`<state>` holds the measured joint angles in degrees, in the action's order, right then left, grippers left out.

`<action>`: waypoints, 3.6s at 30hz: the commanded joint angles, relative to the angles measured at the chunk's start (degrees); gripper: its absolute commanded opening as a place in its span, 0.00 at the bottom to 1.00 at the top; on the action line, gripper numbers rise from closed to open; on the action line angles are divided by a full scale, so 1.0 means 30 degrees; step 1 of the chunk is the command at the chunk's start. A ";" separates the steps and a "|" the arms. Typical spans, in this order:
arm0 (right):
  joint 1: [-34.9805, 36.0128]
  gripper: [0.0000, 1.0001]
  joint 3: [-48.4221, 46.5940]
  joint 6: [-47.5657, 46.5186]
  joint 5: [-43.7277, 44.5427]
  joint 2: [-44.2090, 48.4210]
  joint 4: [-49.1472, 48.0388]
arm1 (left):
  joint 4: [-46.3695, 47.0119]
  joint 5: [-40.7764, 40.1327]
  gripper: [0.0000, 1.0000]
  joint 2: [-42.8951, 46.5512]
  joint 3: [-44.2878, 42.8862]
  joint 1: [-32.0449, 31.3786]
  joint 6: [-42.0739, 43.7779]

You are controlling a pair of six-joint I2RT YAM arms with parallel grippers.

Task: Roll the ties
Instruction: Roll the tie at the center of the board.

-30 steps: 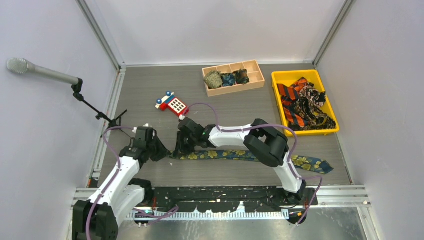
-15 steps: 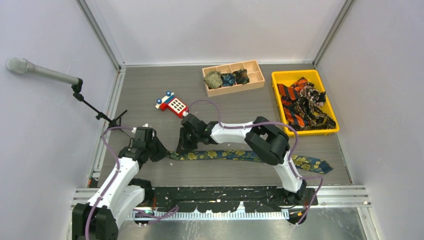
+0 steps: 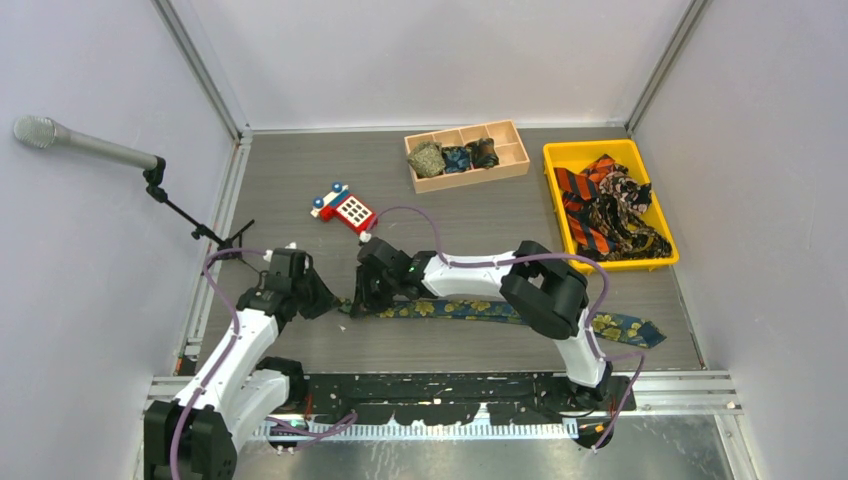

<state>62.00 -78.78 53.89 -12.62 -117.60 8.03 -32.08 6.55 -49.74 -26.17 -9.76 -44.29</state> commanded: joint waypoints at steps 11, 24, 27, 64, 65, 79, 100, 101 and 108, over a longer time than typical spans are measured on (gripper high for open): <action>0.0215 0.15 -0.0517 -0.0752 0.1070 -0.0278 0.0788 | -0.0266 -0.0364 0.00 0.0212 -0.0782 -0.0058 0.0555; -0.0123 0.15 -0.1084 -0.1103 0.1477 -0.0615 0.1391 | -0.0225 -0.0235 0.00 0.0606 -0.0404 -0.0079 0.0439; -0.0143 0.15 -0.1115 -0.1066 0.1440 -0.0207 0.1442 | -0.0229 -0.0241 0.00 0.0612 -0.0398 -0.0058 0.0437; -0.0091 0.12 -0.2150 -0.0762 0.1637 -0.0349 0.2158 | -0.0281 -0.0414 0.00 0.0571 -0.0622 -0.0058 0.0354; -0.0113 0.12 -0.2259 -0.0791 0.1528 -0.0596 0.2164 | -0.0256 -0.0397 0.00 0.0566 -0.0581 -0.0058 0.0314; -0.0103 0.12 -0.3602 -0.0806 0.0319 -0.2485 0.1643 | -0.0099 -0.0014 0.00 0.0582 -0.0682 -0.0061 0.0291; -0.0690 0.13 -0.2286 -0.1496 -0.0282 -0.1422 0.0274 | -0.0226 0.0160 0.00 0.0841 -0.1262 -0.0319 0.0080; -0.0821 0.13 -0.2122 -0.1538 -0.0312 -0.1279 0.0262 | -0.0260 0.0000 0.00 0.0845 -0.1298 -0.0434 0.0089; -0.0956 0.13 -0.1443 -0.1617 -0.0654 -0.0851 0.0112 | -0.0315 -0.1135 0.00 0.0499 -0.1454 -0.1577 -0.0164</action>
<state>59.48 -83.88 50.46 -14.39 -123.63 9.43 -33.26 5.52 -47.94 -28.12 -12.43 -43.75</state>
